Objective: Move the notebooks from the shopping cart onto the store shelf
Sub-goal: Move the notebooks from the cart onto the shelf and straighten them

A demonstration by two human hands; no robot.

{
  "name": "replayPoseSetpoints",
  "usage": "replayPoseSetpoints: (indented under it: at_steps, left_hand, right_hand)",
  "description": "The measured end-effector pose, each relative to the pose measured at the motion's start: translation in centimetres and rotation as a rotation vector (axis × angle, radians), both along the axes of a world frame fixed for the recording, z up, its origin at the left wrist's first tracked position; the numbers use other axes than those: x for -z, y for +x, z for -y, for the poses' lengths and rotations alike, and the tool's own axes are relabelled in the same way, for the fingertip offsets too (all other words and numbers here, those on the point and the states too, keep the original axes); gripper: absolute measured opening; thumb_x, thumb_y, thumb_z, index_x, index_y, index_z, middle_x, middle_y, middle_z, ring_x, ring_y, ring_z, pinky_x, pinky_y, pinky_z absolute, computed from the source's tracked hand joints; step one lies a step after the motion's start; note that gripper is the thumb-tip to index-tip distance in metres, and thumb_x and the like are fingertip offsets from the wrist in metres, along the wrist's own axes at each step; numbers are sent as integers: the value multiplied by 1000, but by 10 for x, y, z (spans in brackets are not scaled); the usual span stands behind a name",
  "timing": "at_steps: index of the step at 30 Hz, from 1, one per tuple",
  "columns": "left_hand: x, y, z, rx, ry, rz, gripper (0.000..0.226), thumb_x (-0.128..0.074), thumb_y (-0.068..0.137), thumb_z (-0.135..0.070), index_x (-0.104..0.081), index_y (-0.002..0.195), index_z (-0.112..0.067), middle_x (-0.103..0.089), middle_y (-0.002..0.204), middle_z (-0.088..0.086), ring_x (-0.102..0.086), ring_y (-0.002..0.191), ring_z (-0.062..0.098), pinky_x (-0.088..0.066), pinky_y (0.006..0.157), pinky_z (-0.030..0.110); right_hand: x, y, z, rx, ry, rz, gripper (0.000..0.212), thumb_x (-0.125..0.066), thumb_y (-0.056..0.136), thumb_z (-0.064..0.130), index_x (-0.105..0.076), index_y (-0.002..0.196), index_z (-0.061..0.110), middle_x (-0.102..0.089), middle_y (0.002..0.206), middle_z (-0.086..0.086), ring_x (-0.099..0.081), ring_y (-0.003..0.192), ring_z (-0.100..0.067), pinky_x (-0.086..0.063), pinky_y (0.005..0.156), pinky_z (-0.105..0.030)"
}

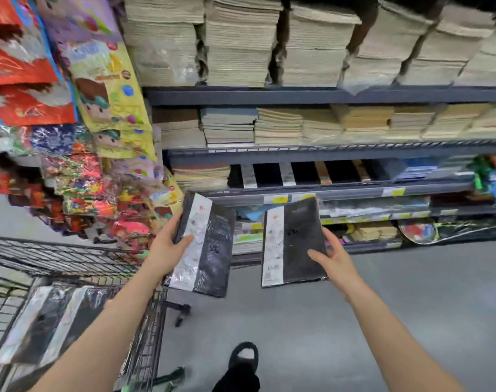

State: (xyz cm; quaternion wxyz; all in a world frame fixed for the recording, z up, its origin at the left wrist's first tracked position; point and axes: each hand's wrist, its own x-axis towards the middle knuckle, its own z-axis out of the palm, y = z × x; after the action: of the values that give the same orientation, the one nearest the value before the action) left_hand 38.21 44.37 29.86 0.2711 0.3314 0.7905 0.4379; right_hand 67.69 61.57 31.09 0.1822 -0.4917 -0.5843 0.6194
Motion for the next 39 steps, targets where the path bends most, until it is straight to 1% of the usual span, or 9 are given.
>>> replayPoseSetpoints:
  at_steps: [4, 8, 12, 18, 25, 31, 33, 36, 39]
  left_hand:
    - [9, -8, -50, -10, 26, 22, 66, -58, 86, -1, -30, 144, -17, -38, 135, -13, -39, 126, 7, -29, 109, 30]
    - [19, -6, -75, -91, 32, 80, 66, -57, 87, -2, -29, 144, -19, -46, 134, -7, -45, 124, 9, -32, 108, 32]
    - [43, 0, -81, -247, 74, 163, 65, -56, 89, -3, -29, 145, -23, -45, 136, -10, -44, 124, 6, -32, 105, 25]
    - [114, -10, -76, -441, 218, 133, 64, -60, 87, -5, -35, 141, -29, -46, 141, -4, -42, 131, 12, -31, 112, 40]
    - [159, -32, -104, -497, 423, 33, 65, -60, 87, -6, -32, 143, -24, -36, 137, -18, -35, 126, -1, -27, 105, 22]
    - [211, -53, -113, -375, 593, -106, 64, -57, 86, 3, -36, 142, -20, -38, 143, -11, -41, 125, -6, -28, 113, 36]
    - [222, -55, -114, -364, 641, -126, 65, -56, 87, 4, -35, 142, -23, -38, 144, -12, -40, 125, -9, -31, 111, 32]
    - [229, -54, -115, -374, 696, -149, 64, -53, 88, 4, -34, 142, -25, -40, 138, -18, -44, 108, -24, -41, 96, 11]
    - [232, -54, -116, -388, 693, -148, 63, -55, 89, -2, -38, 138, -37, -45, 128, -26, -54, 100, -18, -47, 79, 7]
  right_hand:
    - [6, -12, -50, 4, -9, -24, 62, -55, 90, 11, -27, 142, 26, -43, 126, 10, -35, 117, -3, -34, 93, -25]
    - [19, -19, -99, -16, -59, -58, 59, -55, 90, 10, -31, 141, 29, -50, 136, 4, -48, 123, -14, -37, 106, -35]
    - [38, -36, -136, -121, -68, -89, 57, -52, 91, 10, -33, 137, 38, -58, 116, 16, -56, 108, -6, -44, 98, -26]
    - [100, -81, -170, -150, -73, -165, 60, -53, 91, 13, -28, 142, 30, -29, 151, 4, -32, 136, -14, -24, 109, -32]
    - [155, -149, -208, -137, -30, -302, 61, -53, 92, 23, -23, 144, 34, -16, 155, 4, -19, 142, -19, -20, 111, -45]
    - [193, -186, -237, -140, 346, -298, 75, -59, 78, 52, -34, 141, 20, -40, 145, 1, -37, 134, -18, -29, 110, -35]
    - [200, -184, -239, -127, 618, -178, 61, -53, 85, 51, -42, 137, 23, -38, 146, -3, -36, 133, -20, -29, 107, -34]
    - [203, -175, -227, -52, 1153, 83, 50, -50, 82, 59, -57, 122, 31, -37, 143, 0, -40, 125, -24, -42, 92, -38]
    - [211, -169, -218, -101, 1520, 85, 42, -56, 80, 56, -67, 107, 26, -56, 126, 2, -51, 103, -27, -45, 77, -36]
